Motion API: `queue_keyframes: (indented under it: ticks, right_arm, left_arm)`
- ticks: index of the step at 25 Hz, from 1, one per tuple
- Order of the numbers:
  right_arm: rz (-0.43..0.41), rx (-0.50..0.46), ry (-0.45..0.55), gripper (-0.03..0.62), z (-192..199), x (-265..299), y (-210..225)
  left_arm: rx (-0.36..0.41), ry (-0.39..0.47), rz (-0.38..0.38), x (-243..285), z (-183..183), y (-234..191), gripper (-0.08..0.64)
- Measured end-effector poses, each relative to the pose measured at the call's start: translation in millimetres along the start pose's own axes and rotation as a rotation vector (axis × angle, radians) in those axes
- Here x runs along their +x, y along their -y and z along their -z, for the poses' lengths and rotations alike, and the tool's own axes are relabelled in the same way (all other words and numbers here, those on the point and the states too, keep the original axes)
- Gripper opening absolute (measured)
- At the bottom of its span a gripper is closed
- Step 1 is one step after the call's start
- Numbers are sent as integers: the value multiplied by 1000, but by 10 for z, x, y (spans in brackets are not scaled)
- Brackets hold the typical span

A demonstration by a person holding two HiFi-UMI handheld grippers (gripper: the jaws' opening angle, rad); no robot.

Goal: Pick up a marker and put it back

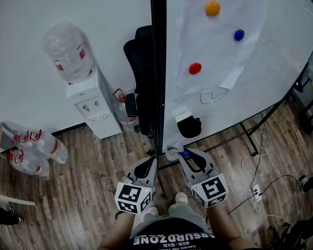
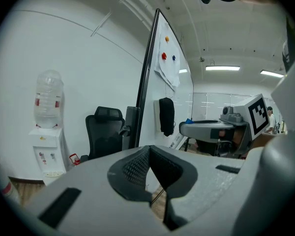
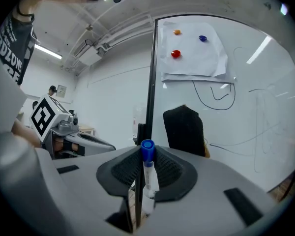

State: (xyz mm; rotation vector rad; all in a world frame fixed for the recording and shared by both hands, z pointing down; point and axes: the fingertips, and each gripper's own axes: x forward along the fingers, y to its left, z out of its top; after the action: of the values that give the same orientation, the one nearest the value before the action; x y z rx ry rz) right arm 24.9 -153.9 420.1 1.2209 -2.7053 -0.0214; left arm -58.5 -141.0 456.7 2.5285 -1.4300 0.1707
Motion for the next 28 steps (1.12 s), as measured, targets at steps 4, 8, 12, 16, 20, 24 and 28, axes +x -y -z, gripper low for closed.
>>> queue_keyframes:
  ticks: [4, 8, 12, 16, 20, 24, 28]
  right_arm:
    - [0, 24, 10, 71, -20, -79, -30]
    - [1, 56, 12, 71, -11, -158, -62]
    - [-2, 78, 3, 71, 28, -212, -102]
    - [-14, 105, 1, 71, 64, -262, -161]
    - [-26, 120, -10, 71, 125, -322, -228]
    - [-32, 123, -24, 71, 173, -366, -287]
    - [-32, 128, -29, 71, 196, -396, -317]
  left_arm:
    - [3, -1, 12, -22, 9, 34, 8]
    - [5, -2, 20, -43, 17, 62, 8]
    - [7, -2, 26, -71, 29, 89, 8]
    - [7, -4, 34, -88, 46, 112, 8]
    - [6, -2, 45, -101, 44, 142, 8]
    - [7, 2, 56, -102, 32, 174, 8]
    - [10, 1, 64, -111, 32, 208, 8]
